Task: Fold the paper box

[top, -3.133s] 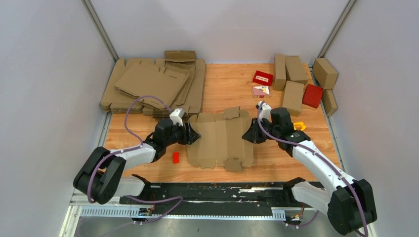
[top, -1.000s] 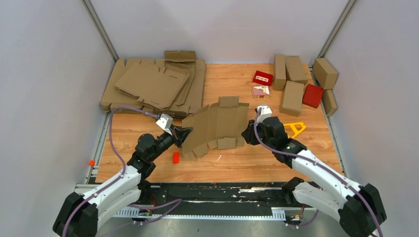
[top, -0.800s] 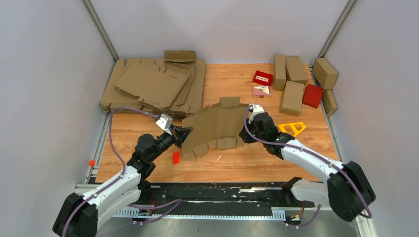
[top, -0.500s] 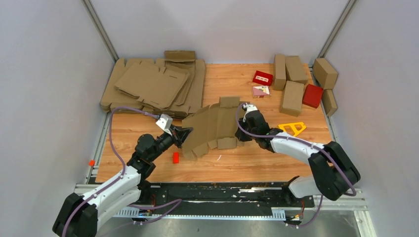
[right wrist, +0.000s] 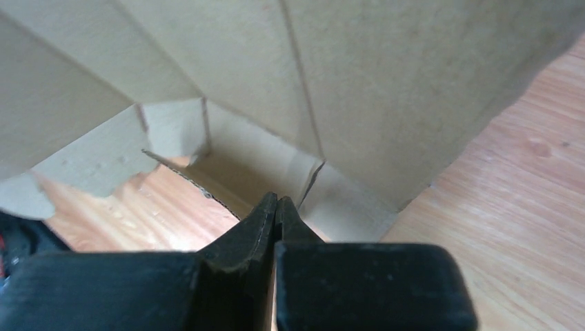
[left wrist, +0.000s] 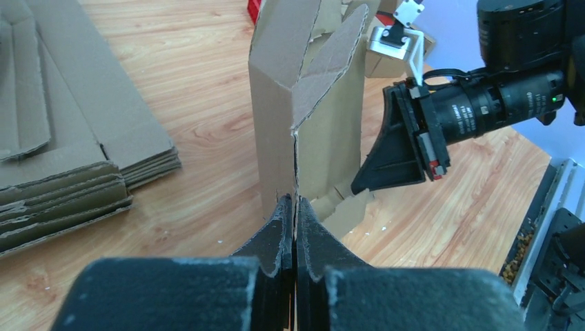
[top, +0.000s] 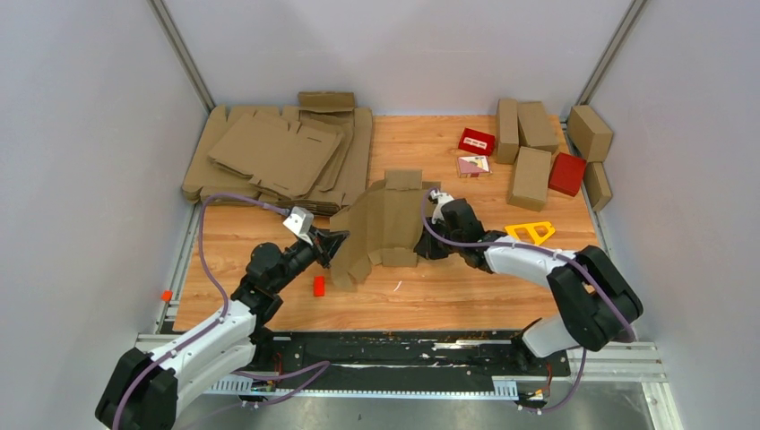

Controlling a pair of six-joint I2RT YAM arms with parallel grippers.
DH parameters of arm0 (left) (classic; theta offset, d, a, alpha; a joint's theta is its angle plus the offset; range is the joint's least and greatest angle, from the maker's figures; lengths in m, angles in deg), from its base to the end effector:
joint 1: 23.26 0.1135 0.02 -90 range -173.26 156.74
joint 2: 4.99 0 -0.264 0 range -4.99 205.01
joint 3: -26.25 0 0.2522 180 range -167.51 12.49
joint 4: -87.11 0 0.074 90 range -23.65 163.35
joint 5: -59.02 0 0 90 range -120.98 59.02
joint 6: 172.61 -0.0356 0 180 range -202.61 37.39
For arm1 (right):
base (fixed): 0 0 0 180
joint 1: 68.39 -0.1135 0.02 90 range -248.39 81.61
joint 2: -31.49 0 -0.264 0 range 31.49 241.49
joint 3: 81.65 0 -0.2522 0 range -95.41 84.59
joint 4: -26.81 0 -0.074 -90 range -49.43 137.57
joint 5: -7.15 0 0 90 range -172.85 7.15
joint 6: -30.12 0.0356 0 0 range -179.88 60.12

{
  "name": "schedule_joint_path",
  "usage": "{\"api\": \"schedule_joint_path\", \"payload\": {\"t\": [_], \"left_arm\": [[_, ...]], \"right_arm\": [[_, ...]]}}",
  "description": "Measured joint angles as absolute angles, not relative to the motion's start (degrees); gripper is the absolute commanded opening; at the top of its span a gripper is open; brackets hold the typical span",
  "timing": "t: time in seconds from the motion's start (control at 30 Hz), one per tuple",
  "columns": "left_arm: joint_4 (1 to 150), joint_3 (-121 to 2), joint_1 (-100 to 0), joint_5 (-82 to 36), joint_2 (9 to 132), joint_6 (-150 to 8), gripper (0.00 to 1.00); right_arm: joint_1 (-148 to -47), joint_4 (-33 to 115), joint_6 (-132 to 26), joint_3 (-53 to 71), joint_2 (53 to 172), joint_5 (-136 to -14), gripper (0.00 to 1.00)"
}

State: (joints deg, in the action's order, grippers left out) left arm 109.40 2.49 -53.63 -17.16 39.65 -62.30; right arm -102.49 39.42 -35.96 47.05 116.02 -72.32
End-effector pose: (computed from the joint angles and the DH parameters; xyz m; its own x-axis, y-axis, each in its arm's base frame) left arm 0.1478 -0.0965 0.2118 -0.2220 -0.2606 -0.9396 0.6610 0.6682 -0.3415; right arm 0.2296 0.1633 0.1599 -0.8093 -0.0665 -0.5837 -0.3594 0.8420 0.4023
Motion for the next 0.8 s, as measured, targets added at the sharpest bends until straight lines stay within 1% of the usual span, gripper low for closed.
{"api": "schedule_joint_path", "payload": {"t": [0.2, 0.37, 0.63, 0.8], "left_arm": [[109.29, 2.49, -53.67, -18.42, 39.33, -62.47, 0.0], [109.16, 2.49, -54.02, -18.8, 39.33, -62.58, 0.0], [109.16, 2.49, -54.04, -19.49, 39.33, -62.58, 0.0], [109.16, 2.49, -54.04, -19.54, 39.33, -62.58, 0.0]], "right_arm": [[-102.58, 36.43, -36.15, 48.72, 113.01, -64.15, 0.04], [-103.35, 35.51, -36.7, 49.37, 112.92, -60.52, 0.03], [-107.59, 34.7, -38.05, 49.37, 117.44, -58.88, 0.05], [-111.04, 37.04, -39.56, 49.11, 118.71, -62.01, 0.07]]}}
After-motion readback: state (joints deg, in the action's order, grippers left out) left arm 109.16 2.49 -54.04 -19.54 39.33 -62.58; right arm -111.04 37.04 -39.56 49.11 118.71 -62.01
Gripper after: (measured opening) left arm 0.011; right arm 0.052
